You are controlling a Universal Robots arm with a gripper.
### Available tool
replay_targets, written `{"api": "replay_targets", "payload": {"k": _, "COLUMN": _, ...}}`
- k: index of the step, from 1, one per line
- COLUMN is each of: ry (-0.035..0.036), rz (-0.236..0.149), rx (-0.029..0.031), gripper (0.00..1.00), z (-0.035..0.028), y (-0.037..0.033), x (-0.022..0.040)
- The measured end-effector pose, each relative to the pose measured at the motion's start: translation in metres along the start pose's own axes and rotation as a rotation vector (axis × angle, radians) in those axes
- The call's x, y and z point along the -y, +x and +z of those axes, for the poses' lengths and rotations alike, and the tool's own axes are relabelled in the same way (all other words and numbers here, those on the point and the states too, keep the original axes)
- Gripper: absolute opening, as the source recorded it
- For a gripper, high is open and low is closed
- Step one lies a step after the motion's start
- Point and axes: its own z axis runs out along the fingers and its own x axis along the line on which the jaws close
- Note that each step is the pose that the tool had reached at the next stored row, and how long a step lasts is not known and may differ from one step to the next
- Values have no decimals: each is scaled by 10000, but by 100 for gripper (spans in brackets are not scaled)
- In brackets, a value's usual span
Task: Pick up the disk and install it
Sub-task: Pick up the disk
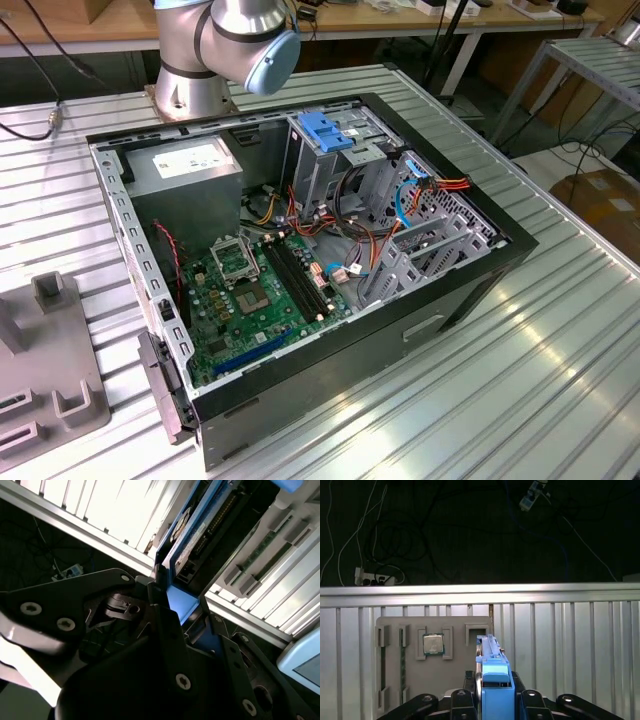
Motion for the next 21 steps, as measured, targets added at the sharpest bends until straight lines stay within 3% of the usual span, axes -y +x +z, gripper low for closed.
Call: {"api": "replay_targets", "payload": {"k": 21, "ry": -1, "rz": 1, "rx": 0, "gripper": 37, "z": -196, "y": -10, "x": -4}}
